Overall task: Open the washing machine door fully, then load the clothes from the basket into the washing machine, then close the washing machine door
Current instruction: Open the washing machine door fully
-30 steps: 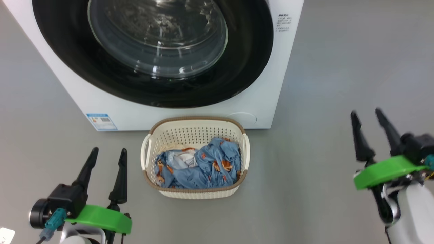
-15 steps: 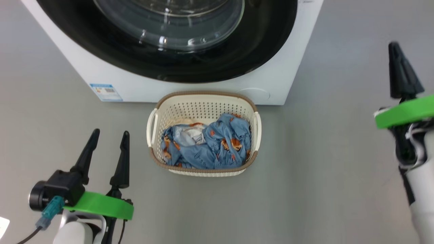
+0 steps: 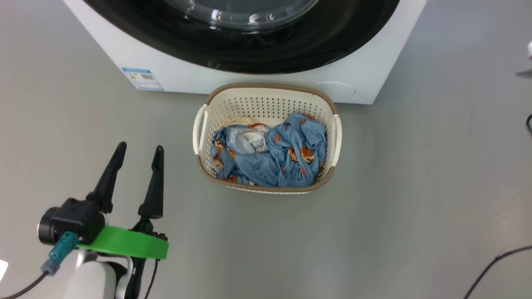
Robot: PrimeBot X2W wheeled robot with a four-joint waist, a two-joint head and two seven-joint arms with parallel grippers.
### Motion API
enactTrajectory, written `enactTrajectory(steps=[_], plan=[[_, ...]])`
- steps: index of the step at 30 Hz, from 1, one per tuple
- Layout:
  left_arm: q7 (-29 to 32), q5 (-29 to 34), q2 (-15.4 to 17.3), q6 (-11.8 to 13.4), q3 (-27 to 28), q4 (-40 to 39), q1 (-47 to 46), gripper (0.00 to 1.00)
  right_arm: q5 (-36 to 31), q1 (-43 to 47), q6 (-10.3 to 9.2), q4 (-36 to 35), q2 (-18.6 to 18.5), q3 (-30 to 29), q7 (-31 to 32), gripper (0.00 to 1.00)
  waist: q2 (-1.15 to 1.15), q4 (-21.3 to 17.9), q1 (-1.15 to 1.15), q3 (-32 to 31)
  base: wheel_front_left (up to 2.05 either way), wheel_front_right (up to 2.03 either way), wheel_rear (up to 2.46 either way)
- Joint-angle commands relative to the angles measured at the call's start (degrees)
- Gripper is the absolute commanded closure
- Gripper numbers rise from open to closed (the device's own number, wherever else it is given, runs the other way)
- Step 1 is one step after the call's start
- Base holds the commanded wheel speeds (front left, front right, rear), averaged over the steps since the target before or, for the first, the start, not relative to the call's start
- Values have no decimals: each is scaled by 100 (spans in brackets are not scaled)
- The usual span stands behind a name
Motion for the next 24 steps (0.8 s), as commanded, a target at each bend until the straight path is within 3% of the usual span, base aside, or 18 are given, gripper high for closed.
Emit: enactTrajectory(steps=[1, 10, 24], plan=[[-37, -51, 111, -9, 178, -155, -190, 0, 296, -174, 57, -104, -75, 82, 191, 100, 0, 94, 0, 117, 0, 0, 0], [-37, -105, 86, -9, 146, -179, -319, 0, 1837, -979, 57, 310, -204, 153, 1611, 100, 0, 221, 0, 424, 0, 0, 0], [-37, -207, 16, -9, 36, -241, -599, 0, 2156, -2132, 57, 968, -108, 539, 2479, 100, 0, 475, 0, 888, 0, 0, 0]])
